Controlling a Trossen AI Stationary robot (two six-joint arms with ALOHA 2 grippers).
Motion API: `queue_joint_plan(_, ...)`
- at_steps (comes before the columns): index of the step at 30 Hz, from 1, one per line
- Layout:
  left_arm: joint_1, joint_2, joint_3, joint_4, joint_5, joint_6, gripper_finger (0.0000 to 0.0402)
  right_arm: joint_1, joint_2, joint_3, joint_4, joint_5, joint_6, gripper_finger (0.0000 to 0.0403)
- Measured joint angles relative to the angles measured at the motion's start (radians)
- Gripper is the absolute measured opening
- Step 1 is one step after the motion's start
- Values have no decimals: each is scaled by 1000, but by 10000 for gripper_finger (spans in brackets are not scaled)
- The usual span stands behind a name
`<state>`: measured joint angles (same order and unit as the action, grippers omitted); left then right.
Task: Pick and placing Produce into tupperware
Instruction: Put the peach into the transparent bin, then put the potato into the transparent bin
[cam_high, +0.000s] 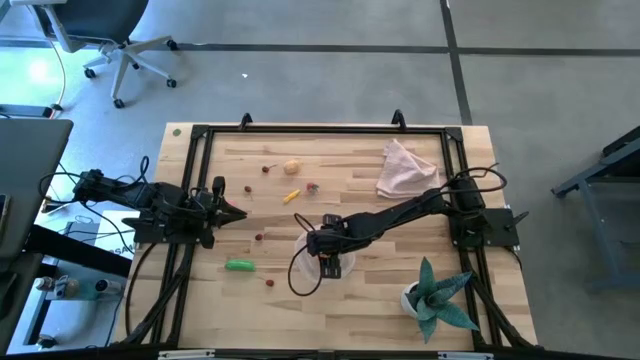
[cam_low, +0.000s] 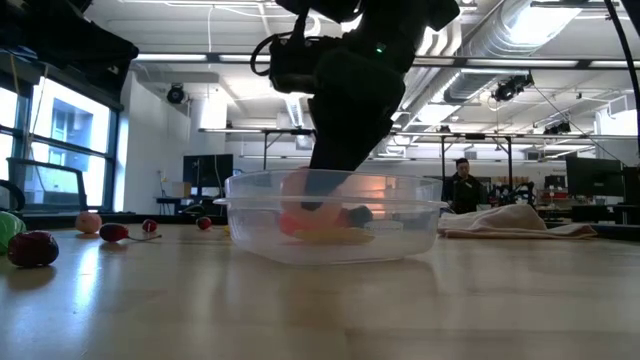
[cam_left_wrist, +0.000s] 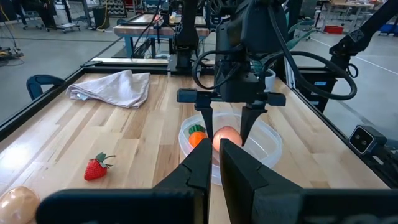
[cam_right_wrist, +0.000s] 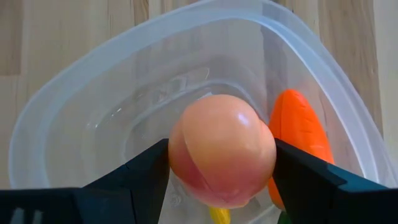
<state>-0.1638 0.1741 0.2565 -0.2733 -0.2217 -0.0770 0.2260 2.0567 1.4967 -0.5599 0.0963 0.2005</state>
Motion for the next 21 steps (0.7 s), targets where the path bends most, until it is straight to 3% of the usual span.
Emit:
queue_joint_plan(6, 0, 0, 0, 0, 0, 0, 21, 0, 0, 0, 1, -3, 4, 251)
queue_joint_plan(21, 0, 0, 0, 0, 0, 0, 21, 0, -1, 0, 13, 6, 8, 336)
